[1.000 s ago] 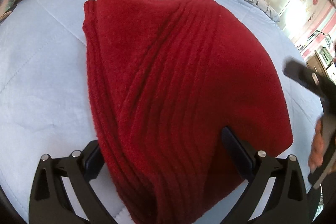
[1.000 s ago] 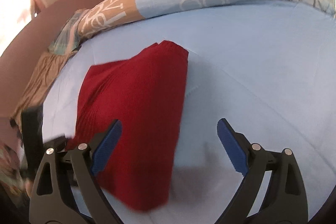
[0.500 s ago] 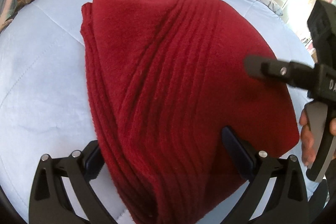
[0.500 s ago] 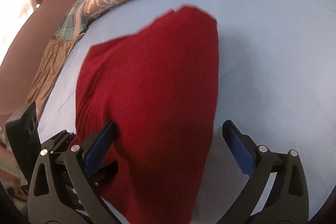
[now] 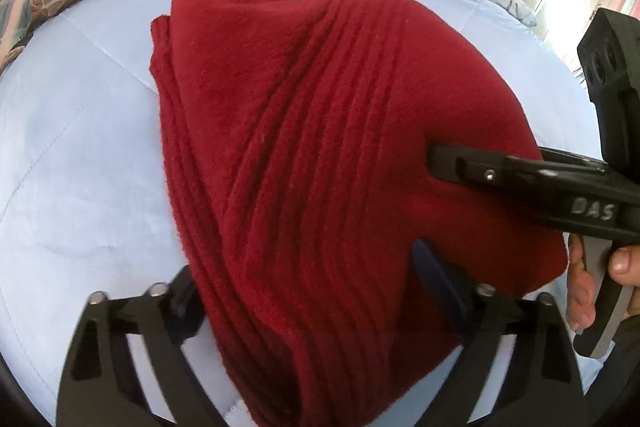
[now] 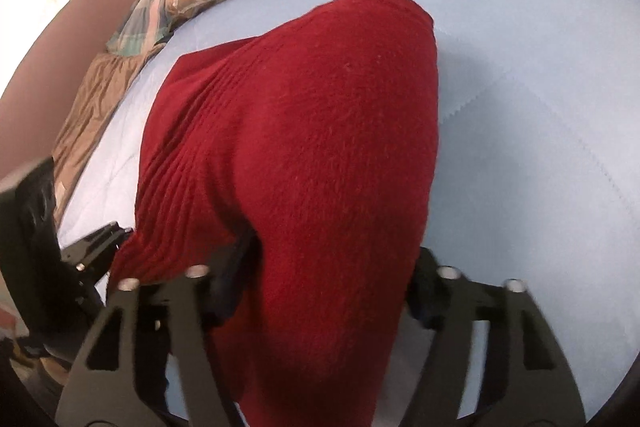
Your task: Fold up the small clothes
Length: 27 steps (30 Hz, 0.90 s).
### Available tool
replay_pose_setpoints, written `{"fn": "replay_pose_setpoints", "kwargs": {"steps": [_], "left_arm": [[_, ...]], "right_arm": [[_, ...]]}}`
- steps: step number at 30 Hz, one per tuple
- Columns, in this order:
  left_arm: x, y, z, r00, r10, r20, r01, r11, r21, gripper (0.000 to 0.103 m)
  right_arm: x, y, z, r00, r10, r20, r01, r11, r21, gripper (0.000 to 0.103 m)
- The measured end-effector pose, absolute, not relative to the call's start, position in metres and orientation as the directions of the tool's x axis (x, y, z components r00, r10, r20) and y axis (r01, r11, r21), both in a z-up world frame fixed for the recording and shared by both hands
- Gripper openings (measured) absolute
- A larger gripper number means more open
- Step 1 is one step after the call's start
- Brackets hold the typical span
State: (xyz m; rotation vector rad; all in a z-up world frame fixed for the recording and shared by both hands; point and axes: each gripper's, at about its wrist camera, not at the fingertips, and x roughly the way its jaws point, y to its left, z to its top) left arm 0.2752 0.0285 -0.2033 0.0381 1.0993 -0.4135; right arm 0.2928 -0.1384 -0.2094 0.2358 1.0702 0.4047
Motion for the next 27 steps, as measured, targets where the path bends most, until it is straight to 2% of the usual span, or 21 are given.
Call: {"fn": "replay_pose_setpoints", "kwargs": {"steps": [1, 3, 7, 10, 15, 27], "left_arm": [[0.274, 0.028, -0.201, 0.394, -0.302, -0.868, 0.344, 0.924, -0.165, 0.08], [0.272, 0.031, -0.197, 0.409, -0.297, -0.863, 0.341, 0.927, -0.157, 0.062], [0.274, 0.038, -0.193, 0.4, -0.321, -0.858, 0.341, 0.921, -0.186, 0.049], [0.27, 0.03, -0.186, 0.43, -0.299, -0.852, 0.355, 0.924, -0.146, 0.039], [0.259, 0.019, -0.174, 0.471, -0.274, -0.838, 0.356, 0.929, -0.104, 0.036], [0.216, -0.021, -0.111, 0.538, -0.304, -0.786, 0.414, 0.908, -0.068, 0.036]], "right_arm": [[0.292, -0.138, -0.208, 0.42, 0.427, -0.801, -0.213, 0.904, 0.37, 0.052], [0.292, -0.139, -0.206, 0.423, 0.428, -0.799, -0.214, 0.904, 0.37, 0.046], [0.292, -0.134, -0.203, 0.435, 0.417, -0.798, -0.233, 0.908, 0.348, 0.04], [0.29, -0.128, -0.197, 0.462, 0.401, -0.791, -0.242, 0.915, 0.322, 0.035], [0.278, -0.128, -0.184, 0.519, 0.387, -0.762, -0.267, 0.921, 0.285, 0.031], [0.226, -0.171, -0.123, 0.643, 0.382, -0.664, -0.282, 0.924, 0.259, 0.03]]}}
